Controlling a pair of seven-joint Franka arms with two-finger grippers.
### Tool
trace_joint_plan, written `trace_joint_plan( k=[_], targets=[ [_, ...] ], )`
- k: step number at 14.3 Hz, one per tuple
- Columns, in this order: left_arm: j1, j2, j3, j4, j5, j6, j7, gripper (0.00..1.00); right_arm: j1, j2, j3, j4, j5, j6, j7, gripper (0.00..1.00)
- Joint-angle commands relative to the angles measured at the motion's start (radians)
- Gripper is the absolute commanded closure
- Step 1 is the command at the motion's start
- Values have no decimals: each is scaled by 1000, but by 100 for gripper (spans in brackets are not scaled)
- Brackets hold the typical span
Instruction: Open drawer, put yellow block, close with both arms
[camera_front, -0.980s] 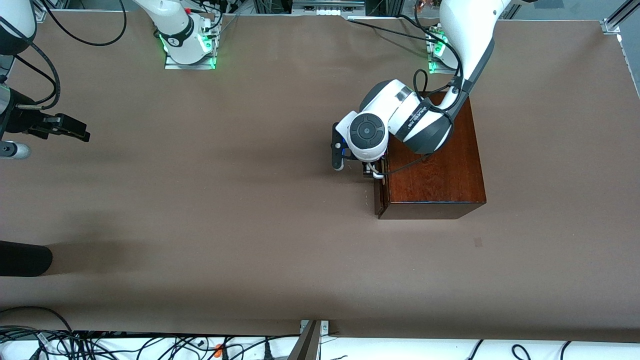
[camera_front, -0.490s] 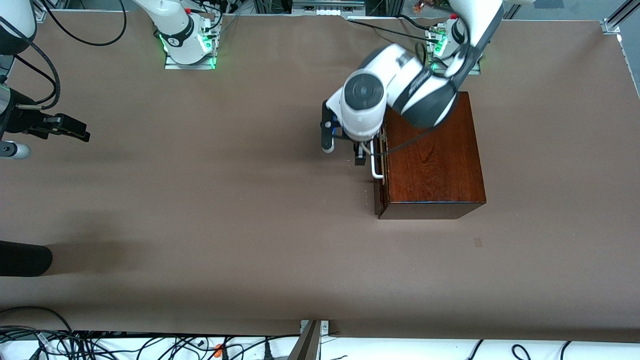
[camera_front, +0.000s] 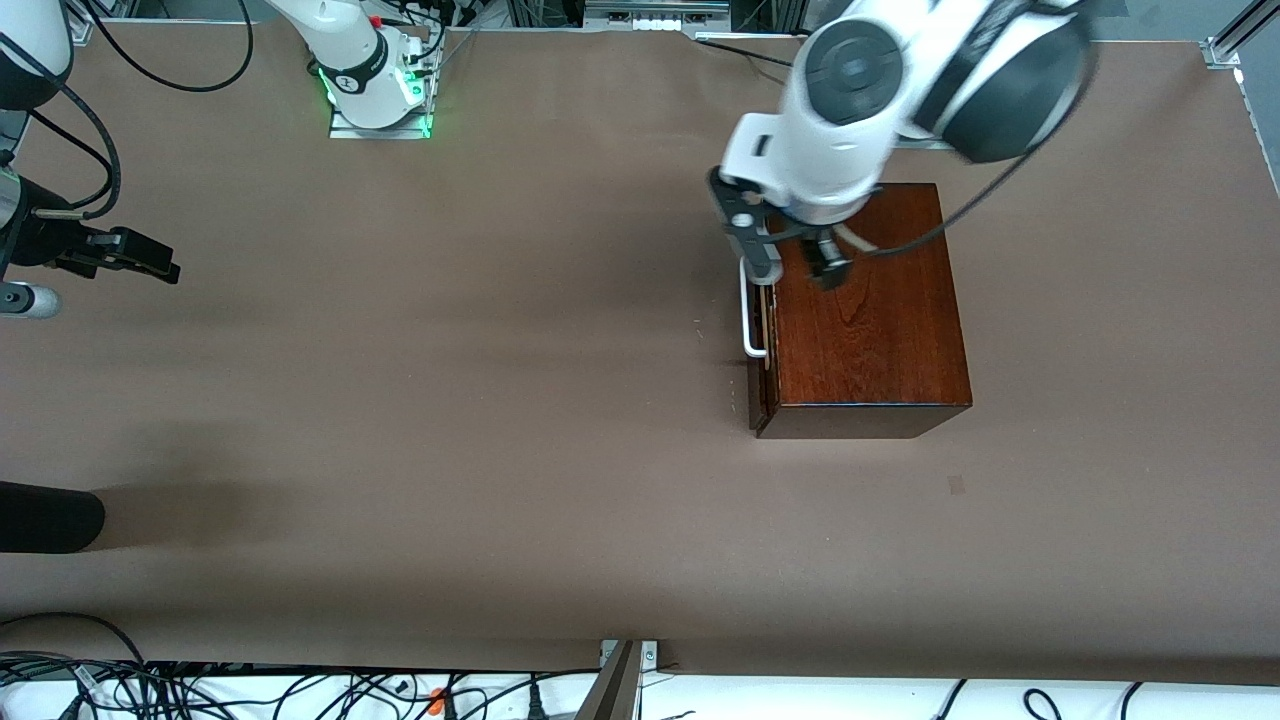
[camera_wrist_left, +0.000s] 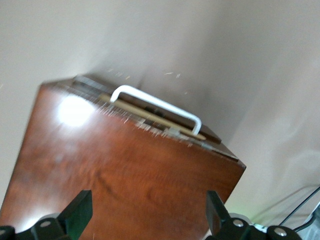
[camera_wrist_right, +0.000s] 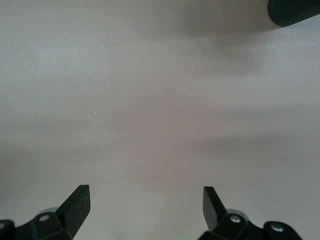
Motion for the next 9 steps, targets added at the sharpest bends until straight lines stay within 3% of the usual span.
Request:
trace_joint_plan(
  k=[1,6,9],
  targets=[
    [38,-61,37,16,27,-29,-98,0,-9,-7,5,0,-8,3,-16,0],
    [142,-222,181,-135,-67,46,-121,0,-9,-7,5,0,-9,3,-16,0],
    [153,-285,284,-230,-68,140,-260,0,-9,-7,5,0,-11,3,-16,0]
  ],
)
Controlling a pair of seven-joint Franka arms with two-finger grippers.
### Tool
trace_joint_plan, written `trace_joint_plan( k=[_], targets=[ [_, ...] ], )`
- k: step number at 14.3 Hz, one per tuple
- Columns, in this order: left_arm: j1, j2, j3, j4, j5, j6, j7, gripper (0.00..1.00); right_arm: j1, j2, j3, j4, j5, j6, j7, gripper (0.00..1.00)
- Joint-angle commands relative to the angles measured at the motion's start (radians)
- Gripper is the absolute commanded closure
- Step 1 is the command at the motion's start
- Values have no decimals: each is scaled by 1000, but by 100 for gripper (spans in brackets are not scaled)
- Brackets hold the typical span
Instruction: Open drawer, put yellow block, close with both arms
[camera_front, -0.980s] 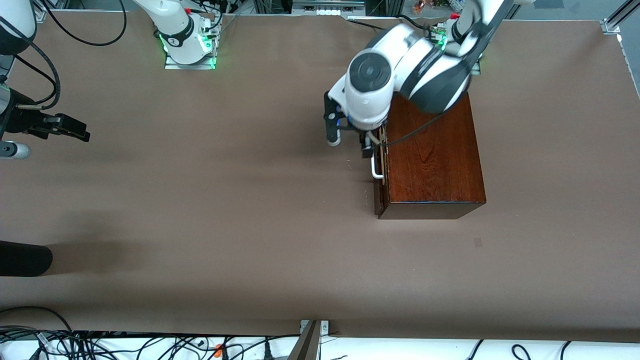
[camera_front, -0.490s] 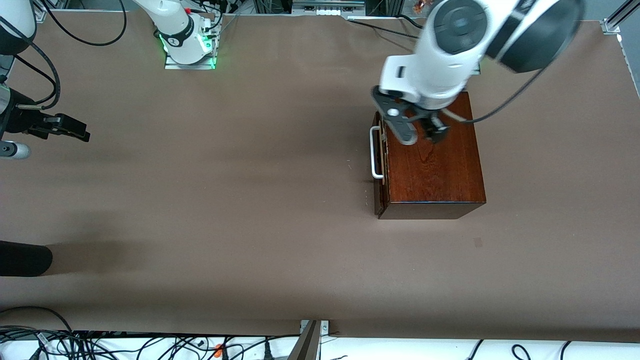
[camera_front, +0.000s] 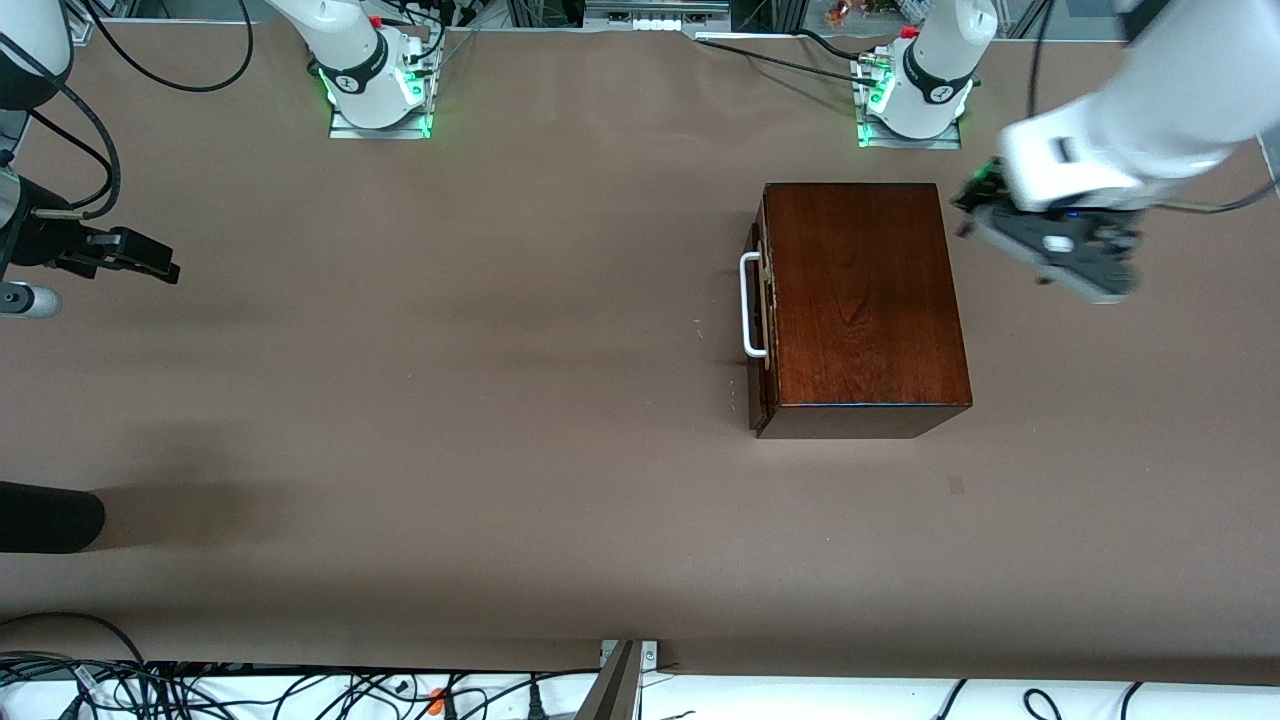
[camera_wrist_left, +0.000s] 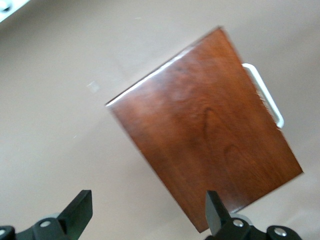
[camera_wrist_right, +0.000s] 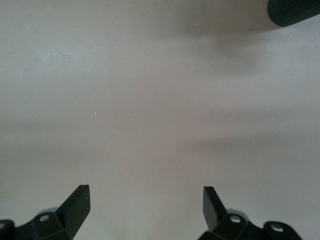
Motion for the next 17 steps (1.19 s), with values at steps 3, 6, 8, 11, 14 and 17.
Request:
trace_joint_plan(
  k=[3,6,8,11,14,17],
  targets=[
    [20,-158,97,-243,-23,206,-294,0,-9,-7,5,0,-11,1,-15,0],
    [34,-170,100,-252,-21,198,-292,0,-9,-7,5,0,-11,2,-15,0],
    [34,-176,100,-245,-23,169,-290,0,-7,-7,5,0,-9,1,-15,0],
    [32,-172,100,-229,-9,131,-290,0,-9,-7,5,0,-9,1,-15,0],
    [31,-147,100,-182,-6,80,-292,0,-9,-7,5,0,-9,1,-15,0],
    [17,-123,97,-149,35,68,-290,0,-9,-7,5,0,-9,1,-15,0]
  ],
)
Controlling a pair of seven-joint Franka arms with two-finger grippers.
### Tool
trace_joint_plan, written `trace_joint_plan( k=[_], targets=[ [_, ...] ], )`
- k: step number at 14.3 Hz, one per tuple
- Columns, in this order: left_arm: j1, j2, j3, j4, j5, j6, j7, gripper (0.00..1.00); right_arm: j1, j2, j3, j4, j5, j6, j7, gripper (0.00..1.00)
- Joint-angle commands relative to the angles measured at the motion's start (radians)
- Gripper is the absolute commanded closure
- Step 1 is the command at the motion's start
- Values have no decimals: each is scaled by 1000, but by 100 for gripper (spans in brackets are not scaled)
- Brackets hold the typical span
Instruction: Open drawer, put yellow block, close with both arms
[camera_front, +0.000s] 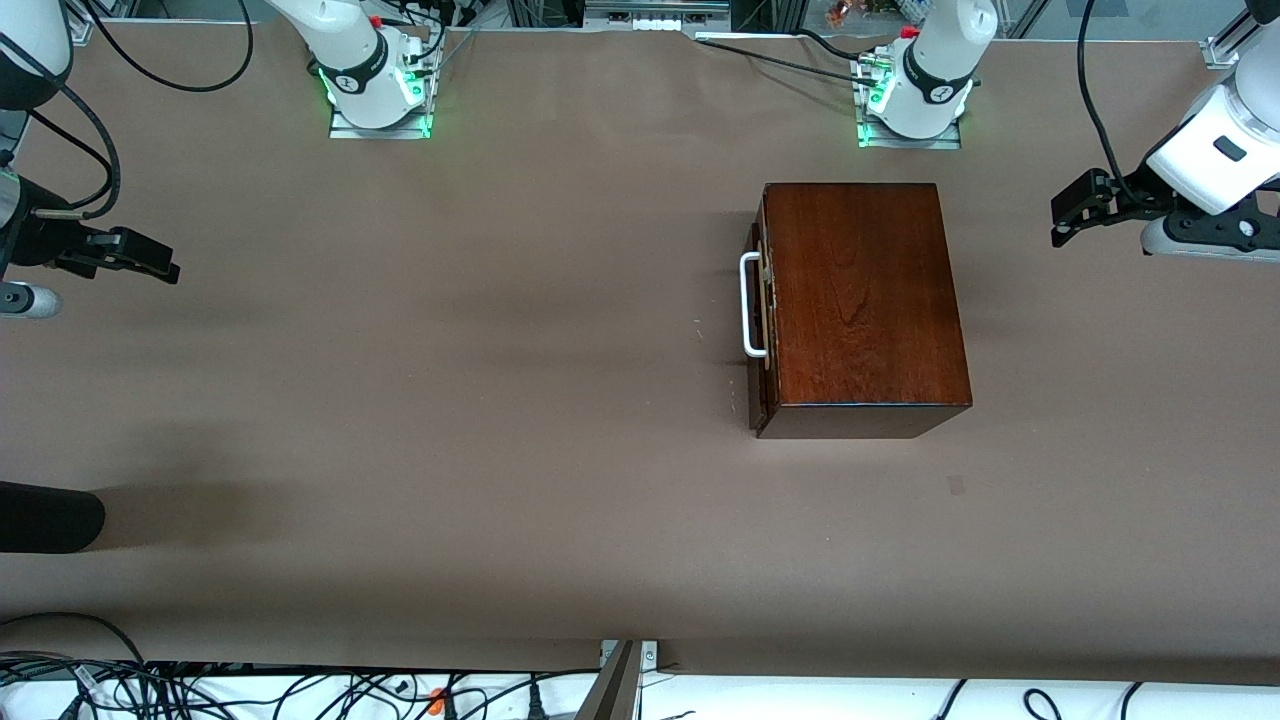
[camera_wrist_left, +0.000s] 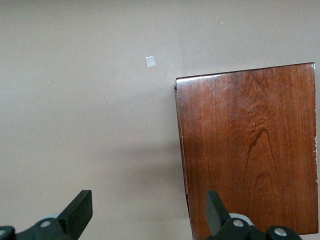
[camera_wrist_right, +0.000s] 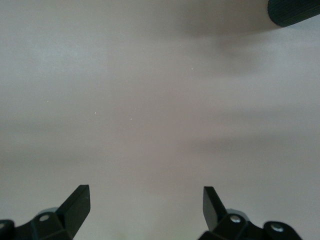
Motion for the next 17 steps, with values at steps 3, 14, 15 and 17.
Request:
trace_joint_plan(
  k=[3,14,15,17],
  targets=[
    [-13,43,-4,56,28,-35,-8,0,-8,-7,5,0,-11,2,-15,0],
    [-15,72,-8,100,32,-64,-6,0,-8,-7,5,0,-11,1,-15,0],
    [-15,72,-9,99,32,-64,-6,0,-8,-7,5,0,-11,2,-15,0],
    [-15,72,-9,99,32,-64,-6,0,-8,-6,5,0,-11,1,-15,0]
  ],
)
